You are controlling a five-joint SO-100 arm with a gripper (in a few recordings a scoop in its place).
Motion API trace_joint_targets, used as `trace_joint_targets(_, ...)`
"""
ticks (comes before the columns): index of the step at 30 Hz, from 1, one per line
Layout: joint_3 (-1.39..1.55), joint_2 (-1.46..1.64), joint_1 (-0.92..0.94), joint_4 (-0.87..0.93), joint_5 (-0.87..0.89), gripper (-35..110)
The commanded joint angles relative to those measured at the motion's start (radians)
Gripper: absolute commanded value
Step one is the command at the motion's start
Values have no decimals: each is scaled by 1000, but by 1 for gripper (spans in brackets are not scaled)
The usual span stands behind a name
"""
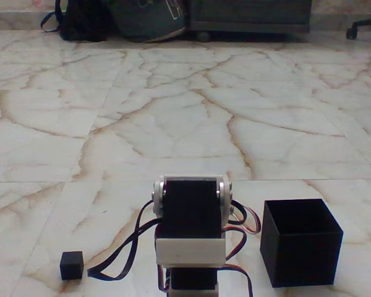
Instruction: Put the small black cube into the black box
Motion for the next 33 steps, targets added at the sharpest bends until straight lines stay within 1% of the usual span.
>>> trace_joint_targets(1, 0, 0, 0, 0, 0, 4)
trace_joint_targets(12, 3, 11, 2, -6, -8, 4)
trace_joint_targets(15, 3, 11, 2, -11, -58, 4)
trace_joint_targets(18, 3, 11, 2, -6, -26, 4)
trace_joint_targets(24, 3, 6, 2, -9, -29, 4)
trace_joint_targets(28, 5, -17, -2, -35, -41, 4)
trace_joint_targets(29, 2, -18, -17, -72, -17, 4)
trace_joint_targets(31, -51, -44, -43, -115, 2, 4)
trace_joint_targets(33, -199, -141, -89, -41, 23, 5)
